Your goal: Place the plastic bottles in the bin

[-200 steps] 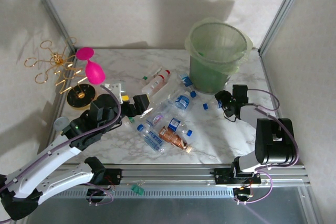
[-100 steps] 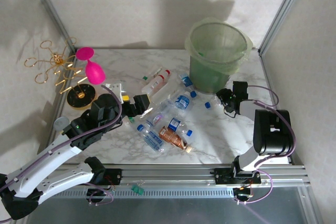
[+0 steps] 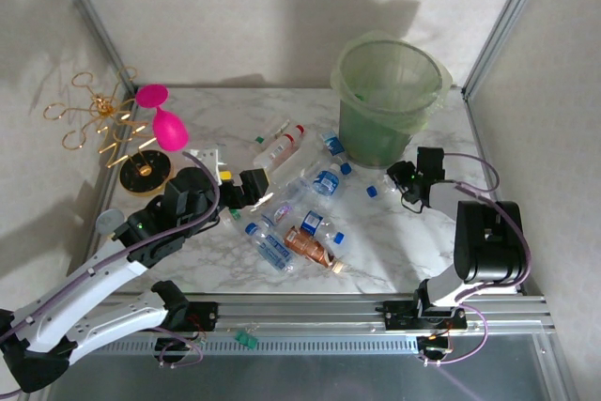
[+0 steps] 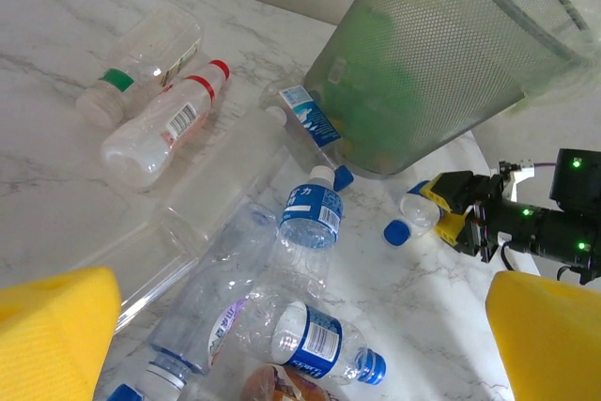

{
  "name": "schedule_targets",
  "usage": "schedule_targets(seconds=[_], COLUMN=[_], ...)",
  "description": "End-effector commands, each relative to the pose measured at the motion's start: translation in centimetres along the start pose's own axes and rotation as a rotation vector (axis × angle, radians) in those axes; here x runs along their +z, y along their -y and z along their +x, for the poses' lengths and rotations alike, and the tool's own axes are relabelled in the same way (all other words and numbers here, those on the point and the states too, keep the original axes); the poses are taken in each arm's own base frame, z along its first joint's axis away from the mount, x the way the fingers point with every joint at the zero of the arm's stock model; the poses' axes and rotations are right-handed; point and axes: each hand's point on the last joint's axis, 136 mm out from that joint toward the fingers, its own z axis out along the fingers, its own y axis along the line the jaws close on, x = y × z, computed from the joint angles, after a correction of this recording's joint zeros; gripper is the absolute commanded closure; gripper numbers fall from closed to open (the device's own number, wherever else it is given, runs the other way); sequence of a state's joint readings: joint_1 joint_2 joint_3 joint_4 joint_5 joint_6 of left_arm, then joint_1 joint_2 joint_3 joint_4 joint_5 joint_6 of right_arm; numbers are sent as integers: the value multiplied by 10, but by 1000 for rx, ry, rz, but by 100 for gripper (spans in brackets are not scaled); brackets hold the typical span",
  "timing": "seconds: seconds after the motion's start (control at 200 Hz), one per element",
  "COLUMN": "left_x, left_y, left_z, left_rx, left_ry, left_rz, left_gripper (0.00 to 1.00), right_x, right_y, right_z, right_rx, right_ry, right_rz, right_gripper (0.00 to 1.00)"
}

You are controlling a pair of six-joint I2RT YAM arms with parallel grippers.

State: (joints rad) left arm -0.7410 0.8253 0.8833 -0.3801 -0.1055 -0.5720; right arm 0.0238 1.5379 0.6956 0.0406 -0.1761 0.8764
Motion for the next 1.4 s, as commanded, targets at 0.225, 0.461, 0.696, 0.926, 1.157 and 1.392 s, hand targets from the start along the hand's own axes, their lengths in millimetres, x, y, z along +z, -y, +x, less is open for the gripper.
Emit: schedule_targets(seconds=[0.225, 0.461, 0.696, 0.926, 1.157, 1.392], left_x=[-5, 3, 5, 3, 3, 1], left_y=[10, 19, 23, 24, 26, 34], left_z=[-13, -14, -15, -16, -19, -26], left_rx=[22, 39, 35, 38, 38, 24], left_ry=[31, 8, 8, 6, 10, 19], left_rz=[18, 37, 53, 58, 56, 81], left_gripper=[0, 0, 0, 0, 0, 0], right_x=[-37, -79, -117, -143, -195, -240], right_y=[-19, -69, -127, -160, -212, -258], right_z=[56, 72, 89, 97, 105, 99], right_rx=[-226, -442, -675, -872, -916, -921], right_ry=[-117, -29, 19, 81, 87, 127], right_rz=[-36, -98, -204, -177, -419, -580], right_gripper=[51, 50, 49, 49, 47, 45])
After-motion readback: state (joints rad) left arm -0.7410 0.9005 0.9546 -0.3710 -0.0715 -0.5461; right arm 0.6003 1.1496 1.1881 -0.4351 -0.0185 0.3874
